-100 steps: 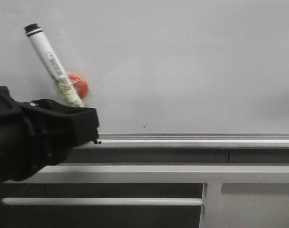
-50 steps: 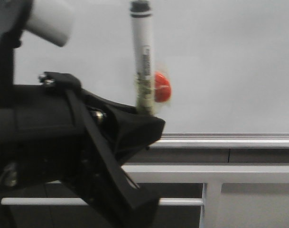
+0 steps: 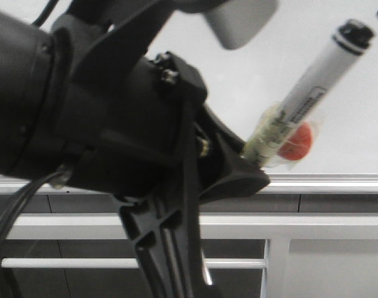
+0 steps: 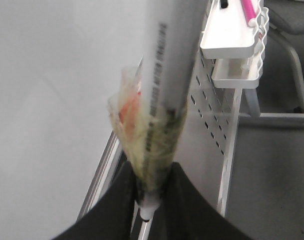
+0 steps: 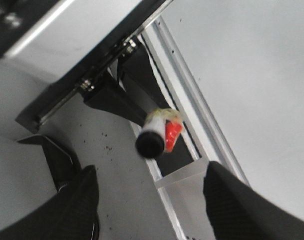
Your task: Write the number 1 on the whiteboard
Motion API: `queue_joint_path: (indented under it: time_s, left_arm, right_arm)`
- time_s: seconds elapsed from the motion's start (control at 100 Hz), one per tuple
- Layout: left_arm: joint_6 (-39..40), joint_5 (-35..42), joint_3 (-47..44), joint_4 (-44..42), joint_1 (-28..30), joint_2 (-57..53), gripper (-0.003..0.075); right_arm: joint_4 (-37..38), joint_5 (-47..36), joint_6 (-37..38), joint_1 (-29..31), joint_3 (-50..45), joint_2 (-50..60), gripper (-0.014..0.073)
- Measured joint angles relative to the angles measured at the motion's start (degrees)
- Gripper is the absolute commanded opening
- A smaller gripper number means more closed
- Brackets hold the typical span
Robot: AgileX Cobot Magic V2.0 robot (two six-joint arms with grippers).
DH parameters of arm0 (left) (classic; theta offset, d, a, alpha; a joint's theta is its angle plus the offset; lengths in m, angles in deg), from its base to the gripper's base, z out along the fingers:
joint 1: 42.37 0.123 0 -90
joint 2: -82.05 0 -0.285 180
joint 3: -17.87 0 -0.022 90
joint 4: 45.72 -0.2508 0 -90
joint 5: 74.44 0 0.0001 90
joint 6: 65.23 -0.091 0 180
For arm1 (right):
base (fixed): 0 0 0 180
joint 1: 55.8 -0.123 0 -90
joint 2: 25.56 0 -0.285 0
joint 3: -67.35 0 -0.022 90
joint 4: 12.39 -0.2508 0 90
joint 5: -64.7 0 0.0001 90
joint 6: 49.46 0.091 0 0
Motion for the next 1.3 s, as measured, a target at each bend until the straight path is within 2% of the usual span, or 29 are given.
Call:
queue_joint_path:
  time_s: [0.28, 0.79, 0.89, 0.98, 1.03, 1.14, 1.23, 1.3]
  left_arm:
    - [-4.39, -3.78, 2.56, -0.45, 0.0, 0.0, -0.002]
    - [-4.73, -4.01, 2.56, -0.76, 0.0, 0.0, -0.002]
    - [-4.73, -3.9, 2.56, -0.76, 0.0, 0.0, -0.002]
    - [-4.73, -3.66, 2.56, -0.76, 0.0, 0.0, -0.002]
    - [-4.73, -3.54, 2.56, -0.76, 0.0, 0.0, -0.002]
    - [-4.73, -3.54, 2.56, -0.77, 0.0, 0.0, -0.002]
    - [-3.86, -3.84, 2.56, -0.1, 0.0, 0.0, -0.0008]
    - [-3.74, -3.84, 2.56, 0.02, 0.0, 0.0, 0.0054]
  right_arm:
    - [0.0, -0.11, 0.0, 0.0, 1.79, -4.09, 0.0401]
    - [-0.92, 0.89, -0.09, -0.08, 4.47, -9.03, 0.0388]
    - [-0.94, 1.52, -0.09, -0.08, 4.47, -9.03, 0.0331]
    - [-0.94, 1.89, -0.09, -0.08, 4.49, -9.03, 0.0236]
    - [-0.94, 2.01, -0.09, -0.08, 4.49, -9.03, 0.0161]
    - [-0.7, 2.36, -0.09, -0.08, 4.49, -9.03, -0.0071]
    - [0.7, 2.36, -0.13, -0.08, 4.49, -9.03, -0.0067]
    - [0.82, 2.36, -0.22, -0.08, 4.49, -9.03, -0.0067]
